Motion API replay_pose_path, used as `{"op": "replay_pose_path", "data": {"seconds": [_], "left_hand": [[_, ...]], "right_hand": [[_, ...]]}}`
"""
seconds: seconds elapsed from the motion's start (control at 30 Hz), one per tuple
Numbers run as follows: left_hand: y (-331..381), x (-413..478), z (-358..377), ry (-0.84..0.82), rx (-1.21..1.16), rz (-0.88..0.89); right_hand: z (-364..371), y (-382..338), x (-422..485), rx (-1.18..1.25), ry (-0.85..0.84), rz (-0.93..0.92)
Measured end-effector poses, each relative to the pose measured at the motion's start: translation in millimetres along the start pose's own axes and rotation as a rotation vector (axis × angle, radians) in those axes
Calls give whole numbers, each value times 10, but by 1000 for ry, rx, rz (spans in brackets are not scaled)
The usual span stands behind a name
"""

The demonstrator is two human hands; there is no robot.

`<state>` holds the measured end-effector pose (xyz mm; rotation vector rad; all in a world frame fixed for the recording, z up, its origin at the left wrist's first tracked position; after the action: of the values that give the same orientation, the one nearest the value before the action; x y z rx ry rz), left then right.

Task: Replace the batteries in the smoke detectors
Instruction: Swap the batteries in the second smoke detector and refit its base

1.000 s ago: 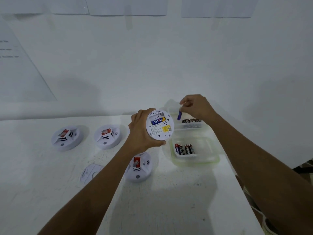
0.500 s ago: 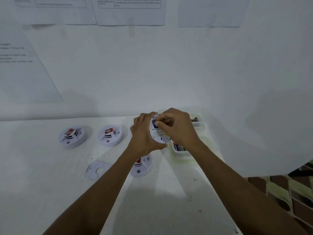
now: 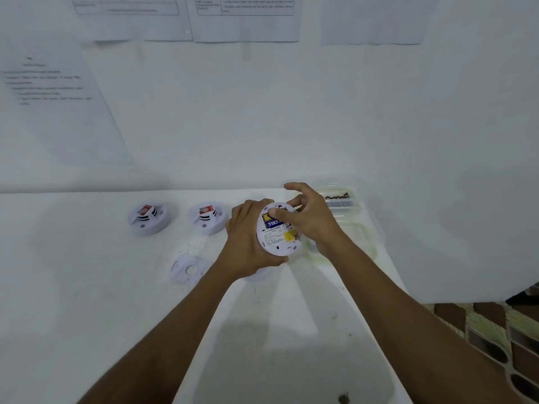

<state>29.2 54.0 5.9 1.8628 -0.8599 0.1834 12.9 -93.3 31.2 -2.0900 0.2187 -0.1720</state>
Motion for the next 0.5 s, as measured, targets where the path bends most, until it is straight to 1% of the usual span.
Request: {"op": "replay_pose_path", "data": {"seconds": [0.1,0.17,0.27,0.4,0.5], "left_hand": [[-111,-126,-155,-34,-103,-37],[-148,-188,-277,-51,-82,-42],[-201,-369,-680,-43,-49,-48],[-428,-680,-1339,23,-30,-110],[-564,-906,-1755,61,-32,-176]], "right_hand": [[169,-89,-50,-9,-20,-17],[278,-122,-69,14,-38,-36],[529,-198,-96,45,-37,-66],[929,-311,-184,-219,36,-143],[1321,-402,-279,-422,-30,-254]]}}
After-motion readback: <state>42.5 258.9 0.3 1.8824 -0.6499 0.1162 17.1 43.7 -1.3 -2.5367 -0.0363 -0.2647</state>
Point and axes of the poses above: each hand's wrist, its own x-axis towards the middle knuckle, its own z-axis out of the palm, y = z × x, the point moved 5 cm from there along x, towards the middle knuckle, and after that the axes turned 14 degrees about -x, right-handed, at the moved point
